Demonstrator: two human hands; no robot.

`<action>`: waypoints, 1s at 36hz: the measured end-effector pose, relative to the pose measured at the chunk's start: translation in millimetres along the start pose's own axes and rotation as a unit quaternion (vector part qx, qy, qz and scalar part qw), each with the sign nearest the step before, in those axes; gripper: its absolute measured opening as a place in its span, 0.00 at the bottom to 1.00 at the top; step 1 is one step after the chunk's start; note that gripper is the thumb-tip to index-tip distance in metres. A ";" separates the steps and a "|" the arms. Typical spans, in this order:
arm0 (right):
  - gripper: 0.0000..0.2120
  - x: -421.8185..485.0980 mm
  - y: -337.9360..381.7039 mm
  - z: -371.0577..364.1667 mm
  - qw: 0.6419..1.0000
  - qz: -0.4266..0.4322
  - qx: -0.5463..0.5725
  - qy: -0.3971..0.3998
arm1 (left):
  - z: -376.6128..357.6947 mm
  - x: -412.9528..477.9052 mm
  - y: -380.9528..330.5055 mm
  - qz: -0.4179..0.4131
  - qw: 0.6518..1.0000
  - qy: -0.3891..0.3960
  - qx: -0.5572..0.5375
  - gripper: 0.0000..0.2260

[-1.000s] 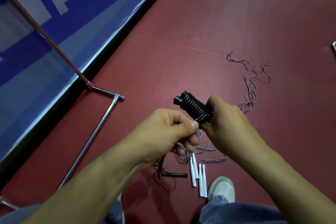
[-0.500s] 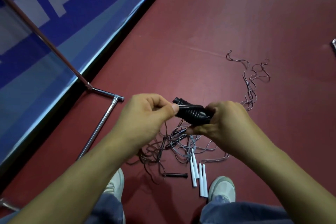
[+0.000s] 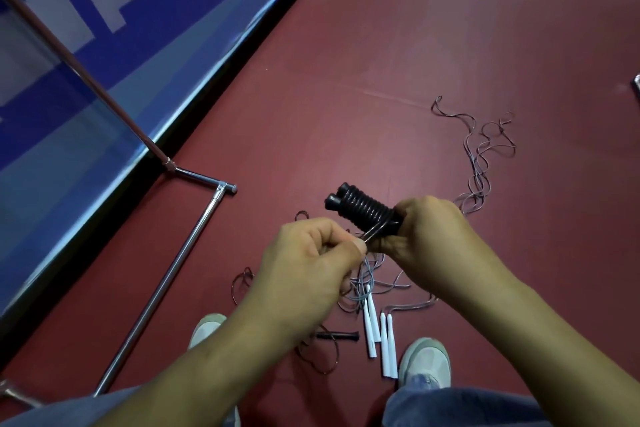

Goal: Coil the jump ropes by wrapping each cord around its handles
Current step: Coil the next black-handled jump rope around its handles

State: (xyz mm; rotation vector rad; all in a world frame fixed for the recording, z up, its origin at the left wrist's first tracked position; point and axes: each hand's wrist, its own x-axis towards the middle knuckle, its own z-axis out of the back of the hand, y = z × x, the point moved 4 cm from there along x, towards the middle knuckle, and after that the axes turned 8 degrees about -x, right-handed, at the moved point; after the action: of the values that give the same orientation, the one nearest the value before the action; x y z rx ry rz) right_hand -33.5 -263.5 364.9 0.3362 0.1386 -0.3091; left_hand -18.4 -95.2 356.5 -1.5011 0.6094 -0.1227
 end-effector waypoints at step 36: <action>0.20 -22.5 39.6 2.0 0.725 -0.135 0.641 0.215 | -3.6 9.1 -7.7 0.080 0.966 0.099 -0.226 0.13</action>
State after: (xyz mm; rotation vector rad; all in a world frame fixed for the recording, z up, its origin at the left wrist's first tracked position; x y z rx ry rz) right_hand -41.9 -222.4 382.9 1.8063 0.4306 -0.5886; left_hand -10.1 -103.2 361.3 -1.8847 0.9645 -0.0067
